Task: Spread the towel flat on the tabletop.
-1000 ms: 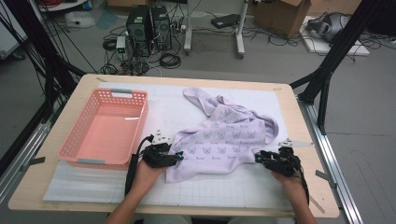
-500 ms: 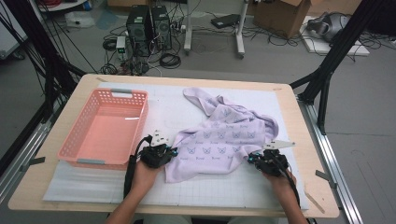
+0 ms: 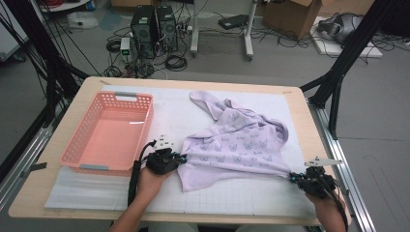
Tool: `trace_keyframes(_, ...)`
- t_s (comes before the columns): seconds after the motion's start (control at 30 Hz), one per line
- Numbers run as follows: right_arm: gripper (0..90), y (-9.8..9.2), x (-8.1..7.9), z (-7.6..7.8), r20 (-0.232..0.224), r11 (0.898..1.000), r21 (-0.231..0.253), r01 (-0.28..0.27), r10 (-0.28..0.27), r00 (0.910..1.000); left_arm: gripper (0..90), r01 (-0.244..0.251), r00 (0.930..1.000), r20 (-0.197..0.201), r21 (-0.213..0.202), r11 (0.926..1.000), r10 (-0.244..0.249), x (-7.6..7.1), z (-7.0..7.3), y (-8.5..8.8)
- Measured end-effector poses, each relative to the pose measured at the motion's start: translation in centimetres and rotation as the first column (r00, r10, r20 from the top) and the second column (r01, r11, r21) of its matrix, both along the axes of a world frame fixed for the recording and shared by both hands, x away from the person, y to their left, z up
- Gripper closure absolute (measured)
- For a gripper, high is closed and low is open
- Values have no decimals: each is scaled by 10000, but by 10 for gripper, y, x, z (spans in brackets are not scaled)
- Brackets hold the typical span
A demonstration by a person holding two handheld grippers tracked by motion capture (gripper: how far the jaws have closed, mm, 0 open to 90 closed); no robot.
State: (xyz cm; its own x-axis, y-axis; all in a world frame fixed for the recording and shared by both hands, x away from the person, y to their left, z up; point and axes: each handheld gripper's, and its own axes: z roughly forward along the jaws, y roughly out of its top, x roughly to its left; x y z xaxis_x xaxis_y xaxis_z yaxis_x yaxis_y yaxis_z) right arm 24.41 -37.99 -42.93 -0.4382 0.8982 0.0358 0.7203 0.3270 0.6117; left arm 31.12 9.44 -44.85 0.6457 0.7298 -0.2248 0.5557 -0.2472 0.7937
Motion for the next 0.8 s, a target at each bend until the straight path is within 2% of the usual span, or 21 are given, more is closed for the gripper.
trace_keyframes(0.07,875,-3,-8,2,-283,9999,41,-103,104,9995,546,-98,9999,46,71,9999,98,1,0,0)
trace_keyframes(0.1,848,-4,-11,4,-257,9998,109,-161,164,9995,507,-151,9997,211,19,9999,151,1,0,0)
trace_keyframes(0.17,683,-8,-14,9,133,9981,588,-162,154,9998,443,-345,9988,342,-218,9992,353,2,0,0)
trace_keyframes(0.2,621,-8,-14,12,366,9951,970,-174,139,9992,428,-385,9988,298,-295,9988,394,2,0,-1)
trace_keyframes(0.23,561,-8,-12,14,736,9928,1194,-82,-6,9973,427,-378,9989,284,-190,9991,384,2,0,-2)
trace_keyframes(0.27,536,-7,-9,16,1069,9901,1398,-109,-41,9943,423,-286,9994,211,-88,9996,287,3,-1,-4)
trace_keyframes(0.33,501,-2,1,17,1414,9820,1870,-276,9,9900,412,-86,10000,7,122,9999,86,3,-4,-9)
trace_keyframes(0.37,489,2,8,17,1566,9837,1777,-265,-16,9877,405,-33,10000,91,366,9993,30,4,-4,-11)
trace_keyframes(0.4,488,5,15,17,1646,9859,1652,-271,-5,9864,407,-33,10000,91,366,9993,30,4,-4,-11)
trace_keyframes(0.43,472,8,24,15,1635,9864,1620,-277,8,9866,426,123,9998,180,459,9989,-131,5,-4,-17)
trace_keyframes(0.47,447,12,33,12,1522,9863,1635,-228,-24,9883,436,124,9993,350,848,9963,-154,4,-3,-21)
trace_keyframes(0.5,436,15,44,8,1385,9877,1546,-246,30,9904,454,124,9993,350,848,9963,-154,4,-3,-21)
trace_keyframes(0.53,431,19,54,4,1234,9896,1423,-230,53,9923,461,193,9971,697,1519,9882,-302,3,-3,-27)
trace_keyframes(0.57,436,23,62,-1,1244,9910,1287,-356,195,9920,496,193,9971,697,1519,9882,-302,3,-3,-27)
trace_keyframes(0.6,458,28,70,-5,1117,9922,1134,-526,398,9929,591,145,9960,852,1502,9886,-275,5,-2,-26)
trace_keyframes(0.63,497,34,76,-9,944,9936,939,-636,547,9940,735,158,9966,774,1372,9904,-267,6,-2,-24)
trace_keyframes(0.67,540,39,80,-12,854,9949,690,-738,678,9940,827,-5,9977,680,1206,9927,-77,8,-3,-23)
trace_keyframes(0.7,714,43,81,-12,1171,9963,307,-804,762,9902,843,-206,9978,645,1099,9937,135,11,-3,-22)
trace_keyframes(0.73,832,44,83,-11,1226,9937,165,-1105,1077,9866,849,-517,9967,668,982,9938,452,13,-3,-20)
trace_keyframes(0.77,868,45,85,-11,1313,9943,53,-1065,1049,9858,852,-771,9954,634,805,9938,721,15,-3,-18)
trace_keyframes(0.8,874,44,88,-12,1331,9953,141,-953,926,9868,854,-1096,9926,594,566,9924,1063,17,-3,-15)
